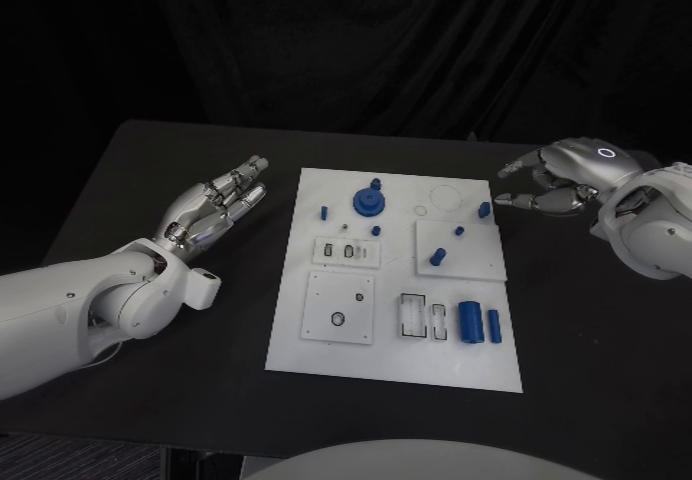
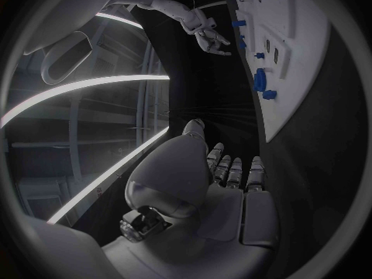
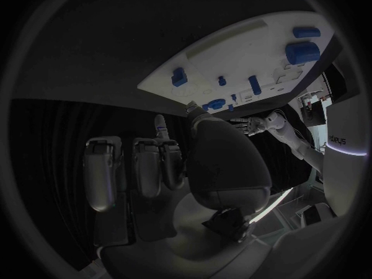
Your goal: Assemble the parts on the task board
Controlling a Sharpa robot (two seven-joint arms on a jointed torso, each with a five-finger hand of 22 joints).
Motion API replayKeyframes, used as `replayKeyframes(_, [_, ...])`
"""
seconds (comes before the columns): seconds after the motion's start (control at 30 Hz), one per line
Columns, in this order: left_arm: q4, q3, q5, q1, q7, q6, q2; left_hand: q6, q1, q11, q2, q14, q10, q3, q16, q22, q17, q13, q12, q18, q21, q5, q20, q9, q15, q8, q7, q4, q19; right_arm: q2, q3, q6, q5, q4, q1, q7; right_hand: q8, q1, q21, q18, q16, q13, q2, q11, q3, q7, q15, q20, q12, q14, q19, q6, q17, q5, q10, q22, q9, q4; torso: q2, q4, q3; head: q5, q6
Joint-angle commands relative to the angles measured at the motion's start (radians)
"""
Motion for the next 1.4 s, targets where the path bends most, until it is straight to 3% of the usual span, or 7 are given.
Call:
replayKeyframes(0.03, [0.0, 0.001, 0.002, -0.001, 0.17, 0.011, 0.002, -0.003, 0.012, 0.009, 0.002, 0.001, 0.001, 0.005, -0.004, -0.001, -0.001, 0.0, -0.003, 0.006, -0.004, 0.004, 0.005, 0.001, 0.007, 0.001, -0.005, 0.0, 0.001, 0.01, 0.001, -0.009, 0.006, -0.012, -0.013, 0.002, 0.006, 0.017, 0.002, -0.014, 0.003, 0.263, -0.002, -0.002, 0.0, 0.0, -0.006, -0.002, 0.003, 0.105, 0.1, 0.014, 0.263, -0.006, 0.102, 0.261, 0.001, 0.012, 0.0, -0.0023, -0.0006, 0.002, -0.002])
replayKeyframes(0.3, [-0.004, 0.001, 0.002, -0.001, 0.169, 0.015, 0.003, -0.004, 0.013, 0.01, 0.003, 0.001, 0.0, 0.007, -0.004, -0.001, -0.001, 0.0, -0.003, 0.006, -0.003, 0.005, 0.006, 0.0, 0.008, 0.001, -0.004, -0.001, 0.001, 0.028, 0.001, -0.016, 0.006, -0.024, -0.034, 0.011, 0.014, 0.059, 0.001, -0.014, 0.003, 0.263, -0.006, 0.0, 0.0, 0.001, -0.004, 0.001, 0.003, 0.105, 0.099, 0.036, 0.263, 0.016, 0.102, 0.26, 0.005, 0.021, -0.001, -0.0011, -0.0015, 0.001, -0.006])
replayKeyframes(0.7, [-0.006, 0.001, 0.002, -0.002, 0.168, 0.016, 0.0, -0.012, 0.015, 0.01, 0.002, 0.001, 0.0, 0.009, -0.004, -0.001, -0.001, 0.0, -0.003, 0.006, -0.003, 0.004, 0.007, 0.0, 0.009, -0.001, 0.001, -0.001, 0.001, 0.037, 0.001, -0.005, 0.006, -0.027, -0.053, 0.005, 0.017, 0.063, -0.001, -0.013, 0.003, 0.263, -0.009, 0.001, -0.003, 0.003, -0.004, 0.001, 0.003, 0.105, 0.099, 0.044, 0.263, 0.014, 0.102, 0.259, 0.008, 0.025, -0.001, -0.0018, -0.0015, 0.003, -0.008])
replayKeyframes(1.03, [-0.008, 0.001, 0.002, -0.003, 0.168, 0.021, 0.001, -0.009, 0.016, 0.01, 0.003, 0.001, 0.0, 0.01, -0.004, -0.001, -0.001, 0.0, -0.003, 0.006, -0.003, 0.005, 0.008, 0.0, 0.009, 0.0, 0.005, -0.001, 0.001, 0.05, 0.001, -0.004, 0.005, -0.03, -0.062, -0.027, 0.008, 0.142, -0.005, -0.012, 0.001, 0.263, -0.001, 0.009, 0.003, 0.013, 0.004, 0.007, 0.003, 0.103, 0.096, 0.037, 0.258, 0.121, 0.102, 0.258, 0.012, -0.004, 0.0, -0.0014, -0.0004, 0.005, -0.01])
replayKeyframes(1.4, [-0.009, 0.001, 0.002, -0.003, 0.165, 0.025, 0.0, -0.008, 0.016, 0.011, 0.002, 0.001, 0.001, 0.011, -0.004, -0.001, -0.001, 0.0, -0.003, 0.007, -0.003, 0.004, 0.008, 0.0, 0.009, 0.001, 0.009, -0.001, 0.001, 0.062, 0.001, -0.012, -0.018, -0.039, -0.067, -0.054, 0.001, 0.15, -0.007, -0.011, 0.0, 0.263, 0.002, 0.01, 0.004, 0.014, 0.005, 0.008, 0.003, 0.103, 0.095, 0.026, 0.256, 0.133, 0.102, 0.257, 0.011, -0.01, 0.0, -0.0026, -0.0004, 0.006, -0.015])
